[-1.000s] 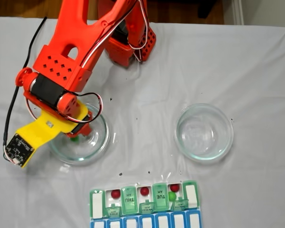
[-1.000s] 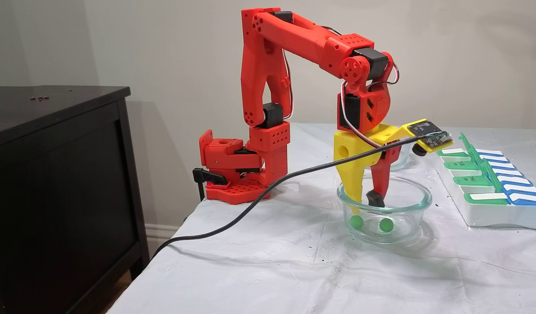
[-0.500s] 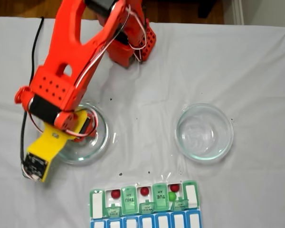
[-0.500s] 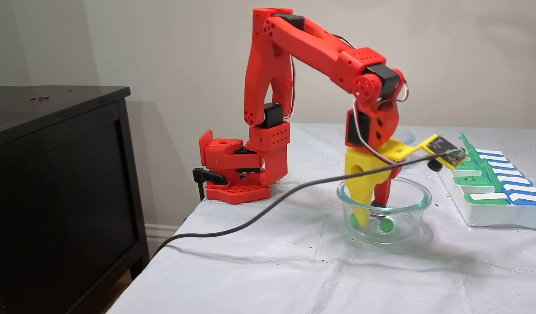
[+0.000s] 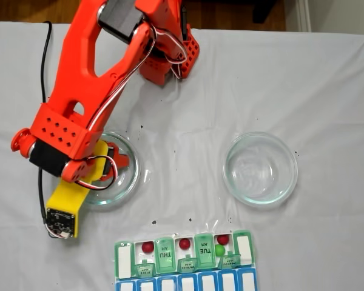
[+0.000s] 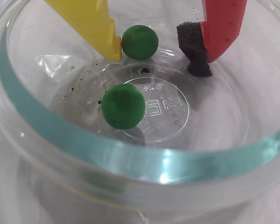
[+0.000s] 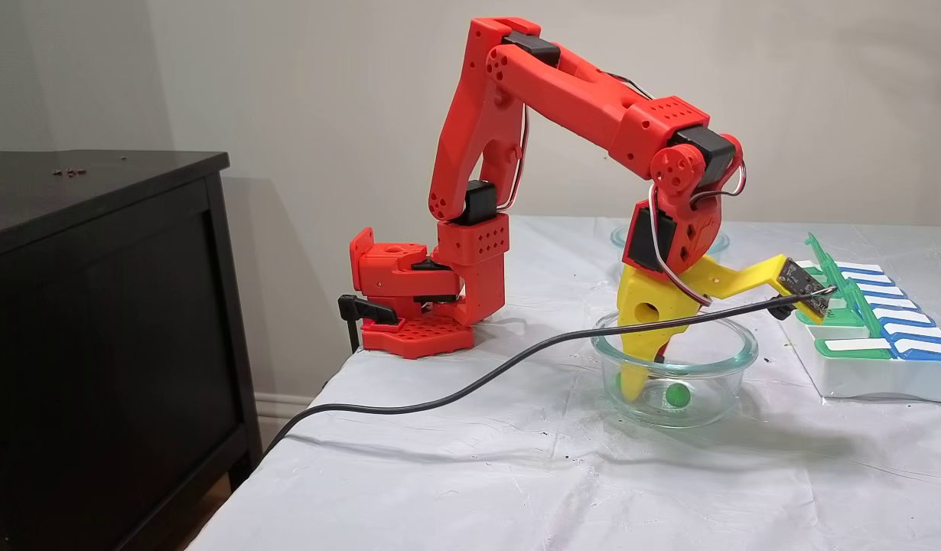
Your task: Sort medicines into box.
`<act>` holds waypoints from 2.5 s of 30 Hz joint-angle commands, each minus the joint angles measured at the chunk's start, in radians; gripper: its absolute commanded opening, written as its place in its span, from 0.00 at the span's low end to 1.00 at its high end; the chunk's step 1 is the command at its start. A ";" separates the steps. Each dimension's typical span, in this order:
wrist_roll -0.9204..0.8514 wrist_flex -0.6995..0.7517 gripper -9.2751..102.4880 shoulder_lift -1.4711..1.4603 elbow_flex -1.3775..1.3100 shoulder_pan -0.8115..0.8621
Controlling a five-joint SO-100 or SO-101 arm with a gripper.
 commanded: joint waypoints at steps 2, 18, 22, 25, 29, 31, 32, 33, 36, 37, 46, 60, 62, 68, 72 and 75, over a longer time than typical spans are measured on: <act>-0.091 0.011 0.32 0.011 -0.100 0.048; -0.301 0.069 0.29 -0.008 -0.120 0.080; -0.344 0.054 0.25 0.011 -0.097 0.081; -0.368 0.020 0.24 0.040 -0.063 0.083; -0.434 0.011 0.25 0.058 -0.034 0.110; -0.439 0.002 0.25 0.061 -0.017 0.112; -0.439 0.003 0.25 0.057 -0.015 0.110; -0.442 0.008 0.25 0.054 -0.015 0.110; -0.456 0.029 0.25 0.044 -0.025 0.110; -0.460 0.035 0.25 0.043 -0.029 0.110; -0.515 0.078 0.24 0.037 -0.040 0.129; -0.560 0.107 0.17 0.100 0.046 0.152; -0.548 0.104 0.15 0.112 0.067 0.152; -0.531 0.101 0.08 0.124 0.087 0.153; -0.500 0.100 0.08 0.130 0.091 0.149; -0.403 0.060 0.08 0.170 0.120 0.140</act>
